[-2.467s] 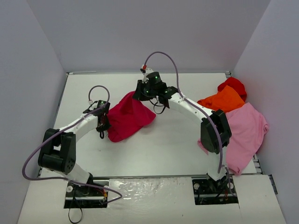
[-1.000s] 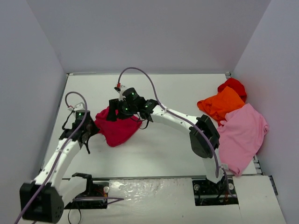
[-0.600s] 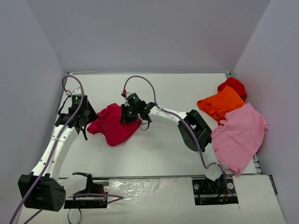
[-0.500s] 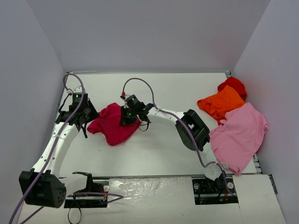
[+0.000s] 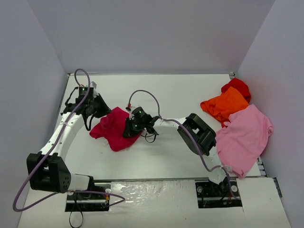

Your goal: Fold and stack the t-shirts

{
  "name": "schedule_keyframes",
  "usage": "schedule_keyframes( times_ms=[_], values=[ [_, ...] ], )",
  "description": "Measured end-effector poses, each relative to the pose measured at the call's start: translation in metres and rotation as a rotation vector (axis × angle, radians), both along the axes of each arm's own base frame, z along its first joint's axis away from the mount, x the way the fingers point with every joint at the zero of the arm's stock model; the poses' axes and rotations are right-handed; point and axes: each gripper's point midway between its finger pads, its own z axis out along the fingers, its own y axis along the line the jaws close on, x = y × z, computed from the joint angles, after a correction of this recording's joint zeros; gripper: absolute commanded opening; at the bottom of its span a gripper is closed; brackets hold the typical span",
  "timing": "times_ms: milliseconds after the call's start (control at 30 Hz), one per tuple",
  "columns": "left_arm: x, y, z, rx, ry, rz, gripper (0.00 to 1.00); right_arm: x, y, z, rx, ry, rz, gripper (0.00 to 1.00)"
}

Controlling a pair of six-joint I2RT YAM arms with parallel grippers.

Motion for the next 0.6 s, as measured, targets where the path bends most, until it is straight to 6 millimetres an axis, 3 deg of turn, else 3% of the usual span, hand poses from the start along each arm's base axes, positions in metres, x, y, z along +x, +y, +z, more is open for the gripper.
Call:
schedule_keyframes(
  times_ms=[167, 367, 433, 600],
  values=[
    [-0.010, -0.024, -0.019, -0.079, 0.016, -0.041, 0.00, -0.011, -0.010, -0.001, 0.034, 0.007, -0.011, 0.00],
    [-0.053, -0.061, -0.062, -0.101, 0.121, -0.126, 0.00, -0.021, -0.036, -0.002, -0.016, -0.006, -0.048, 0.00],
    [-0.061, -0.067, -0.066, -0.101, 0.131, -0.147, 0.00, -0.028, -0.052, -0.002, -0.047, -0.006, -0.066, 0.00],
    [-0.060, -0.065, -0.060, -0.104, 0.101, -0.140, 0.00, -0.045, -0.090, -0.003, -0.120, 0.006, -0.109, 0.00]
  ],
)
